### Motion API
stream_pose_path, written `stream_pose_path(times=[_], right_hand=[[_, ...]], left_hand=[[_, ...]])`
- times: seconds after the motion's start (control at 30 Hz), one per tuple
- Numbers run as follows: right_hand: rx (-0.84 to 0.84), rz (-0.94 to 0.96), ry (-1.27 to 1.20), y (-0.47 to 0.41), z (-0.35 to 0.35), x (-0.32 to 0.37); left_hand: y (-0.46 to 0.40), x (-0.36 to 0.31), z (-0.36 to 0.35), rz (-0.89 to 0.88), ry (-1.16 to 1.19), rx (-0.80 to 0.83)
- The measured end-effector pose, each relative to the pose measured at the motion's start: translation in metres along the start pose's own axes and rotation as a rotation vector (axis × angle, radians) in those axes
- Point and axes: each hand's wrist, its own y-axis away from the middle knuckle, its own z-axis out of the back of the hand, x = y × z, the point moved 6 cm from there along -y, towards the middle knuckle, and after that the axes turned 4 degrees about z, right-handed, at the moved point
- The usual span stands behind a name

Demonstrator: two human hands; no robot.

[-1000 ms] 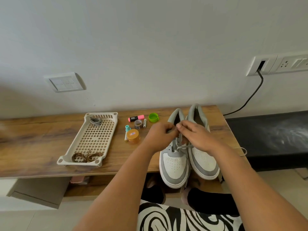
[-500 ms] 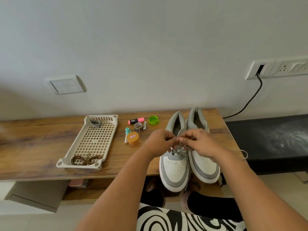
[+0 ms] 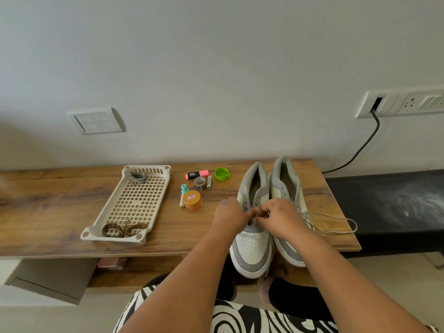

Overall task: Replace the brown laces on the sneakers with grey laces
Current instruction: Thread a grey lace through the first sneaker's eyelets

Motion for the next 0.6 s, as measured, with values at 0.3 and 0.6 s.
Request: stream_pose_path(times=[0.3,0.6], right_hand=[[-0.104,0.019,0.001,-0.004,-0.009,0.005],[0.090,-0.138,-0.229,-0.014,-0.029,-0.012]], left_hand=[[0.001,0.010,0.013,-0.004,0.211,0.098],[0.001,0.018,0.005,0.070,0.401,0.113]])
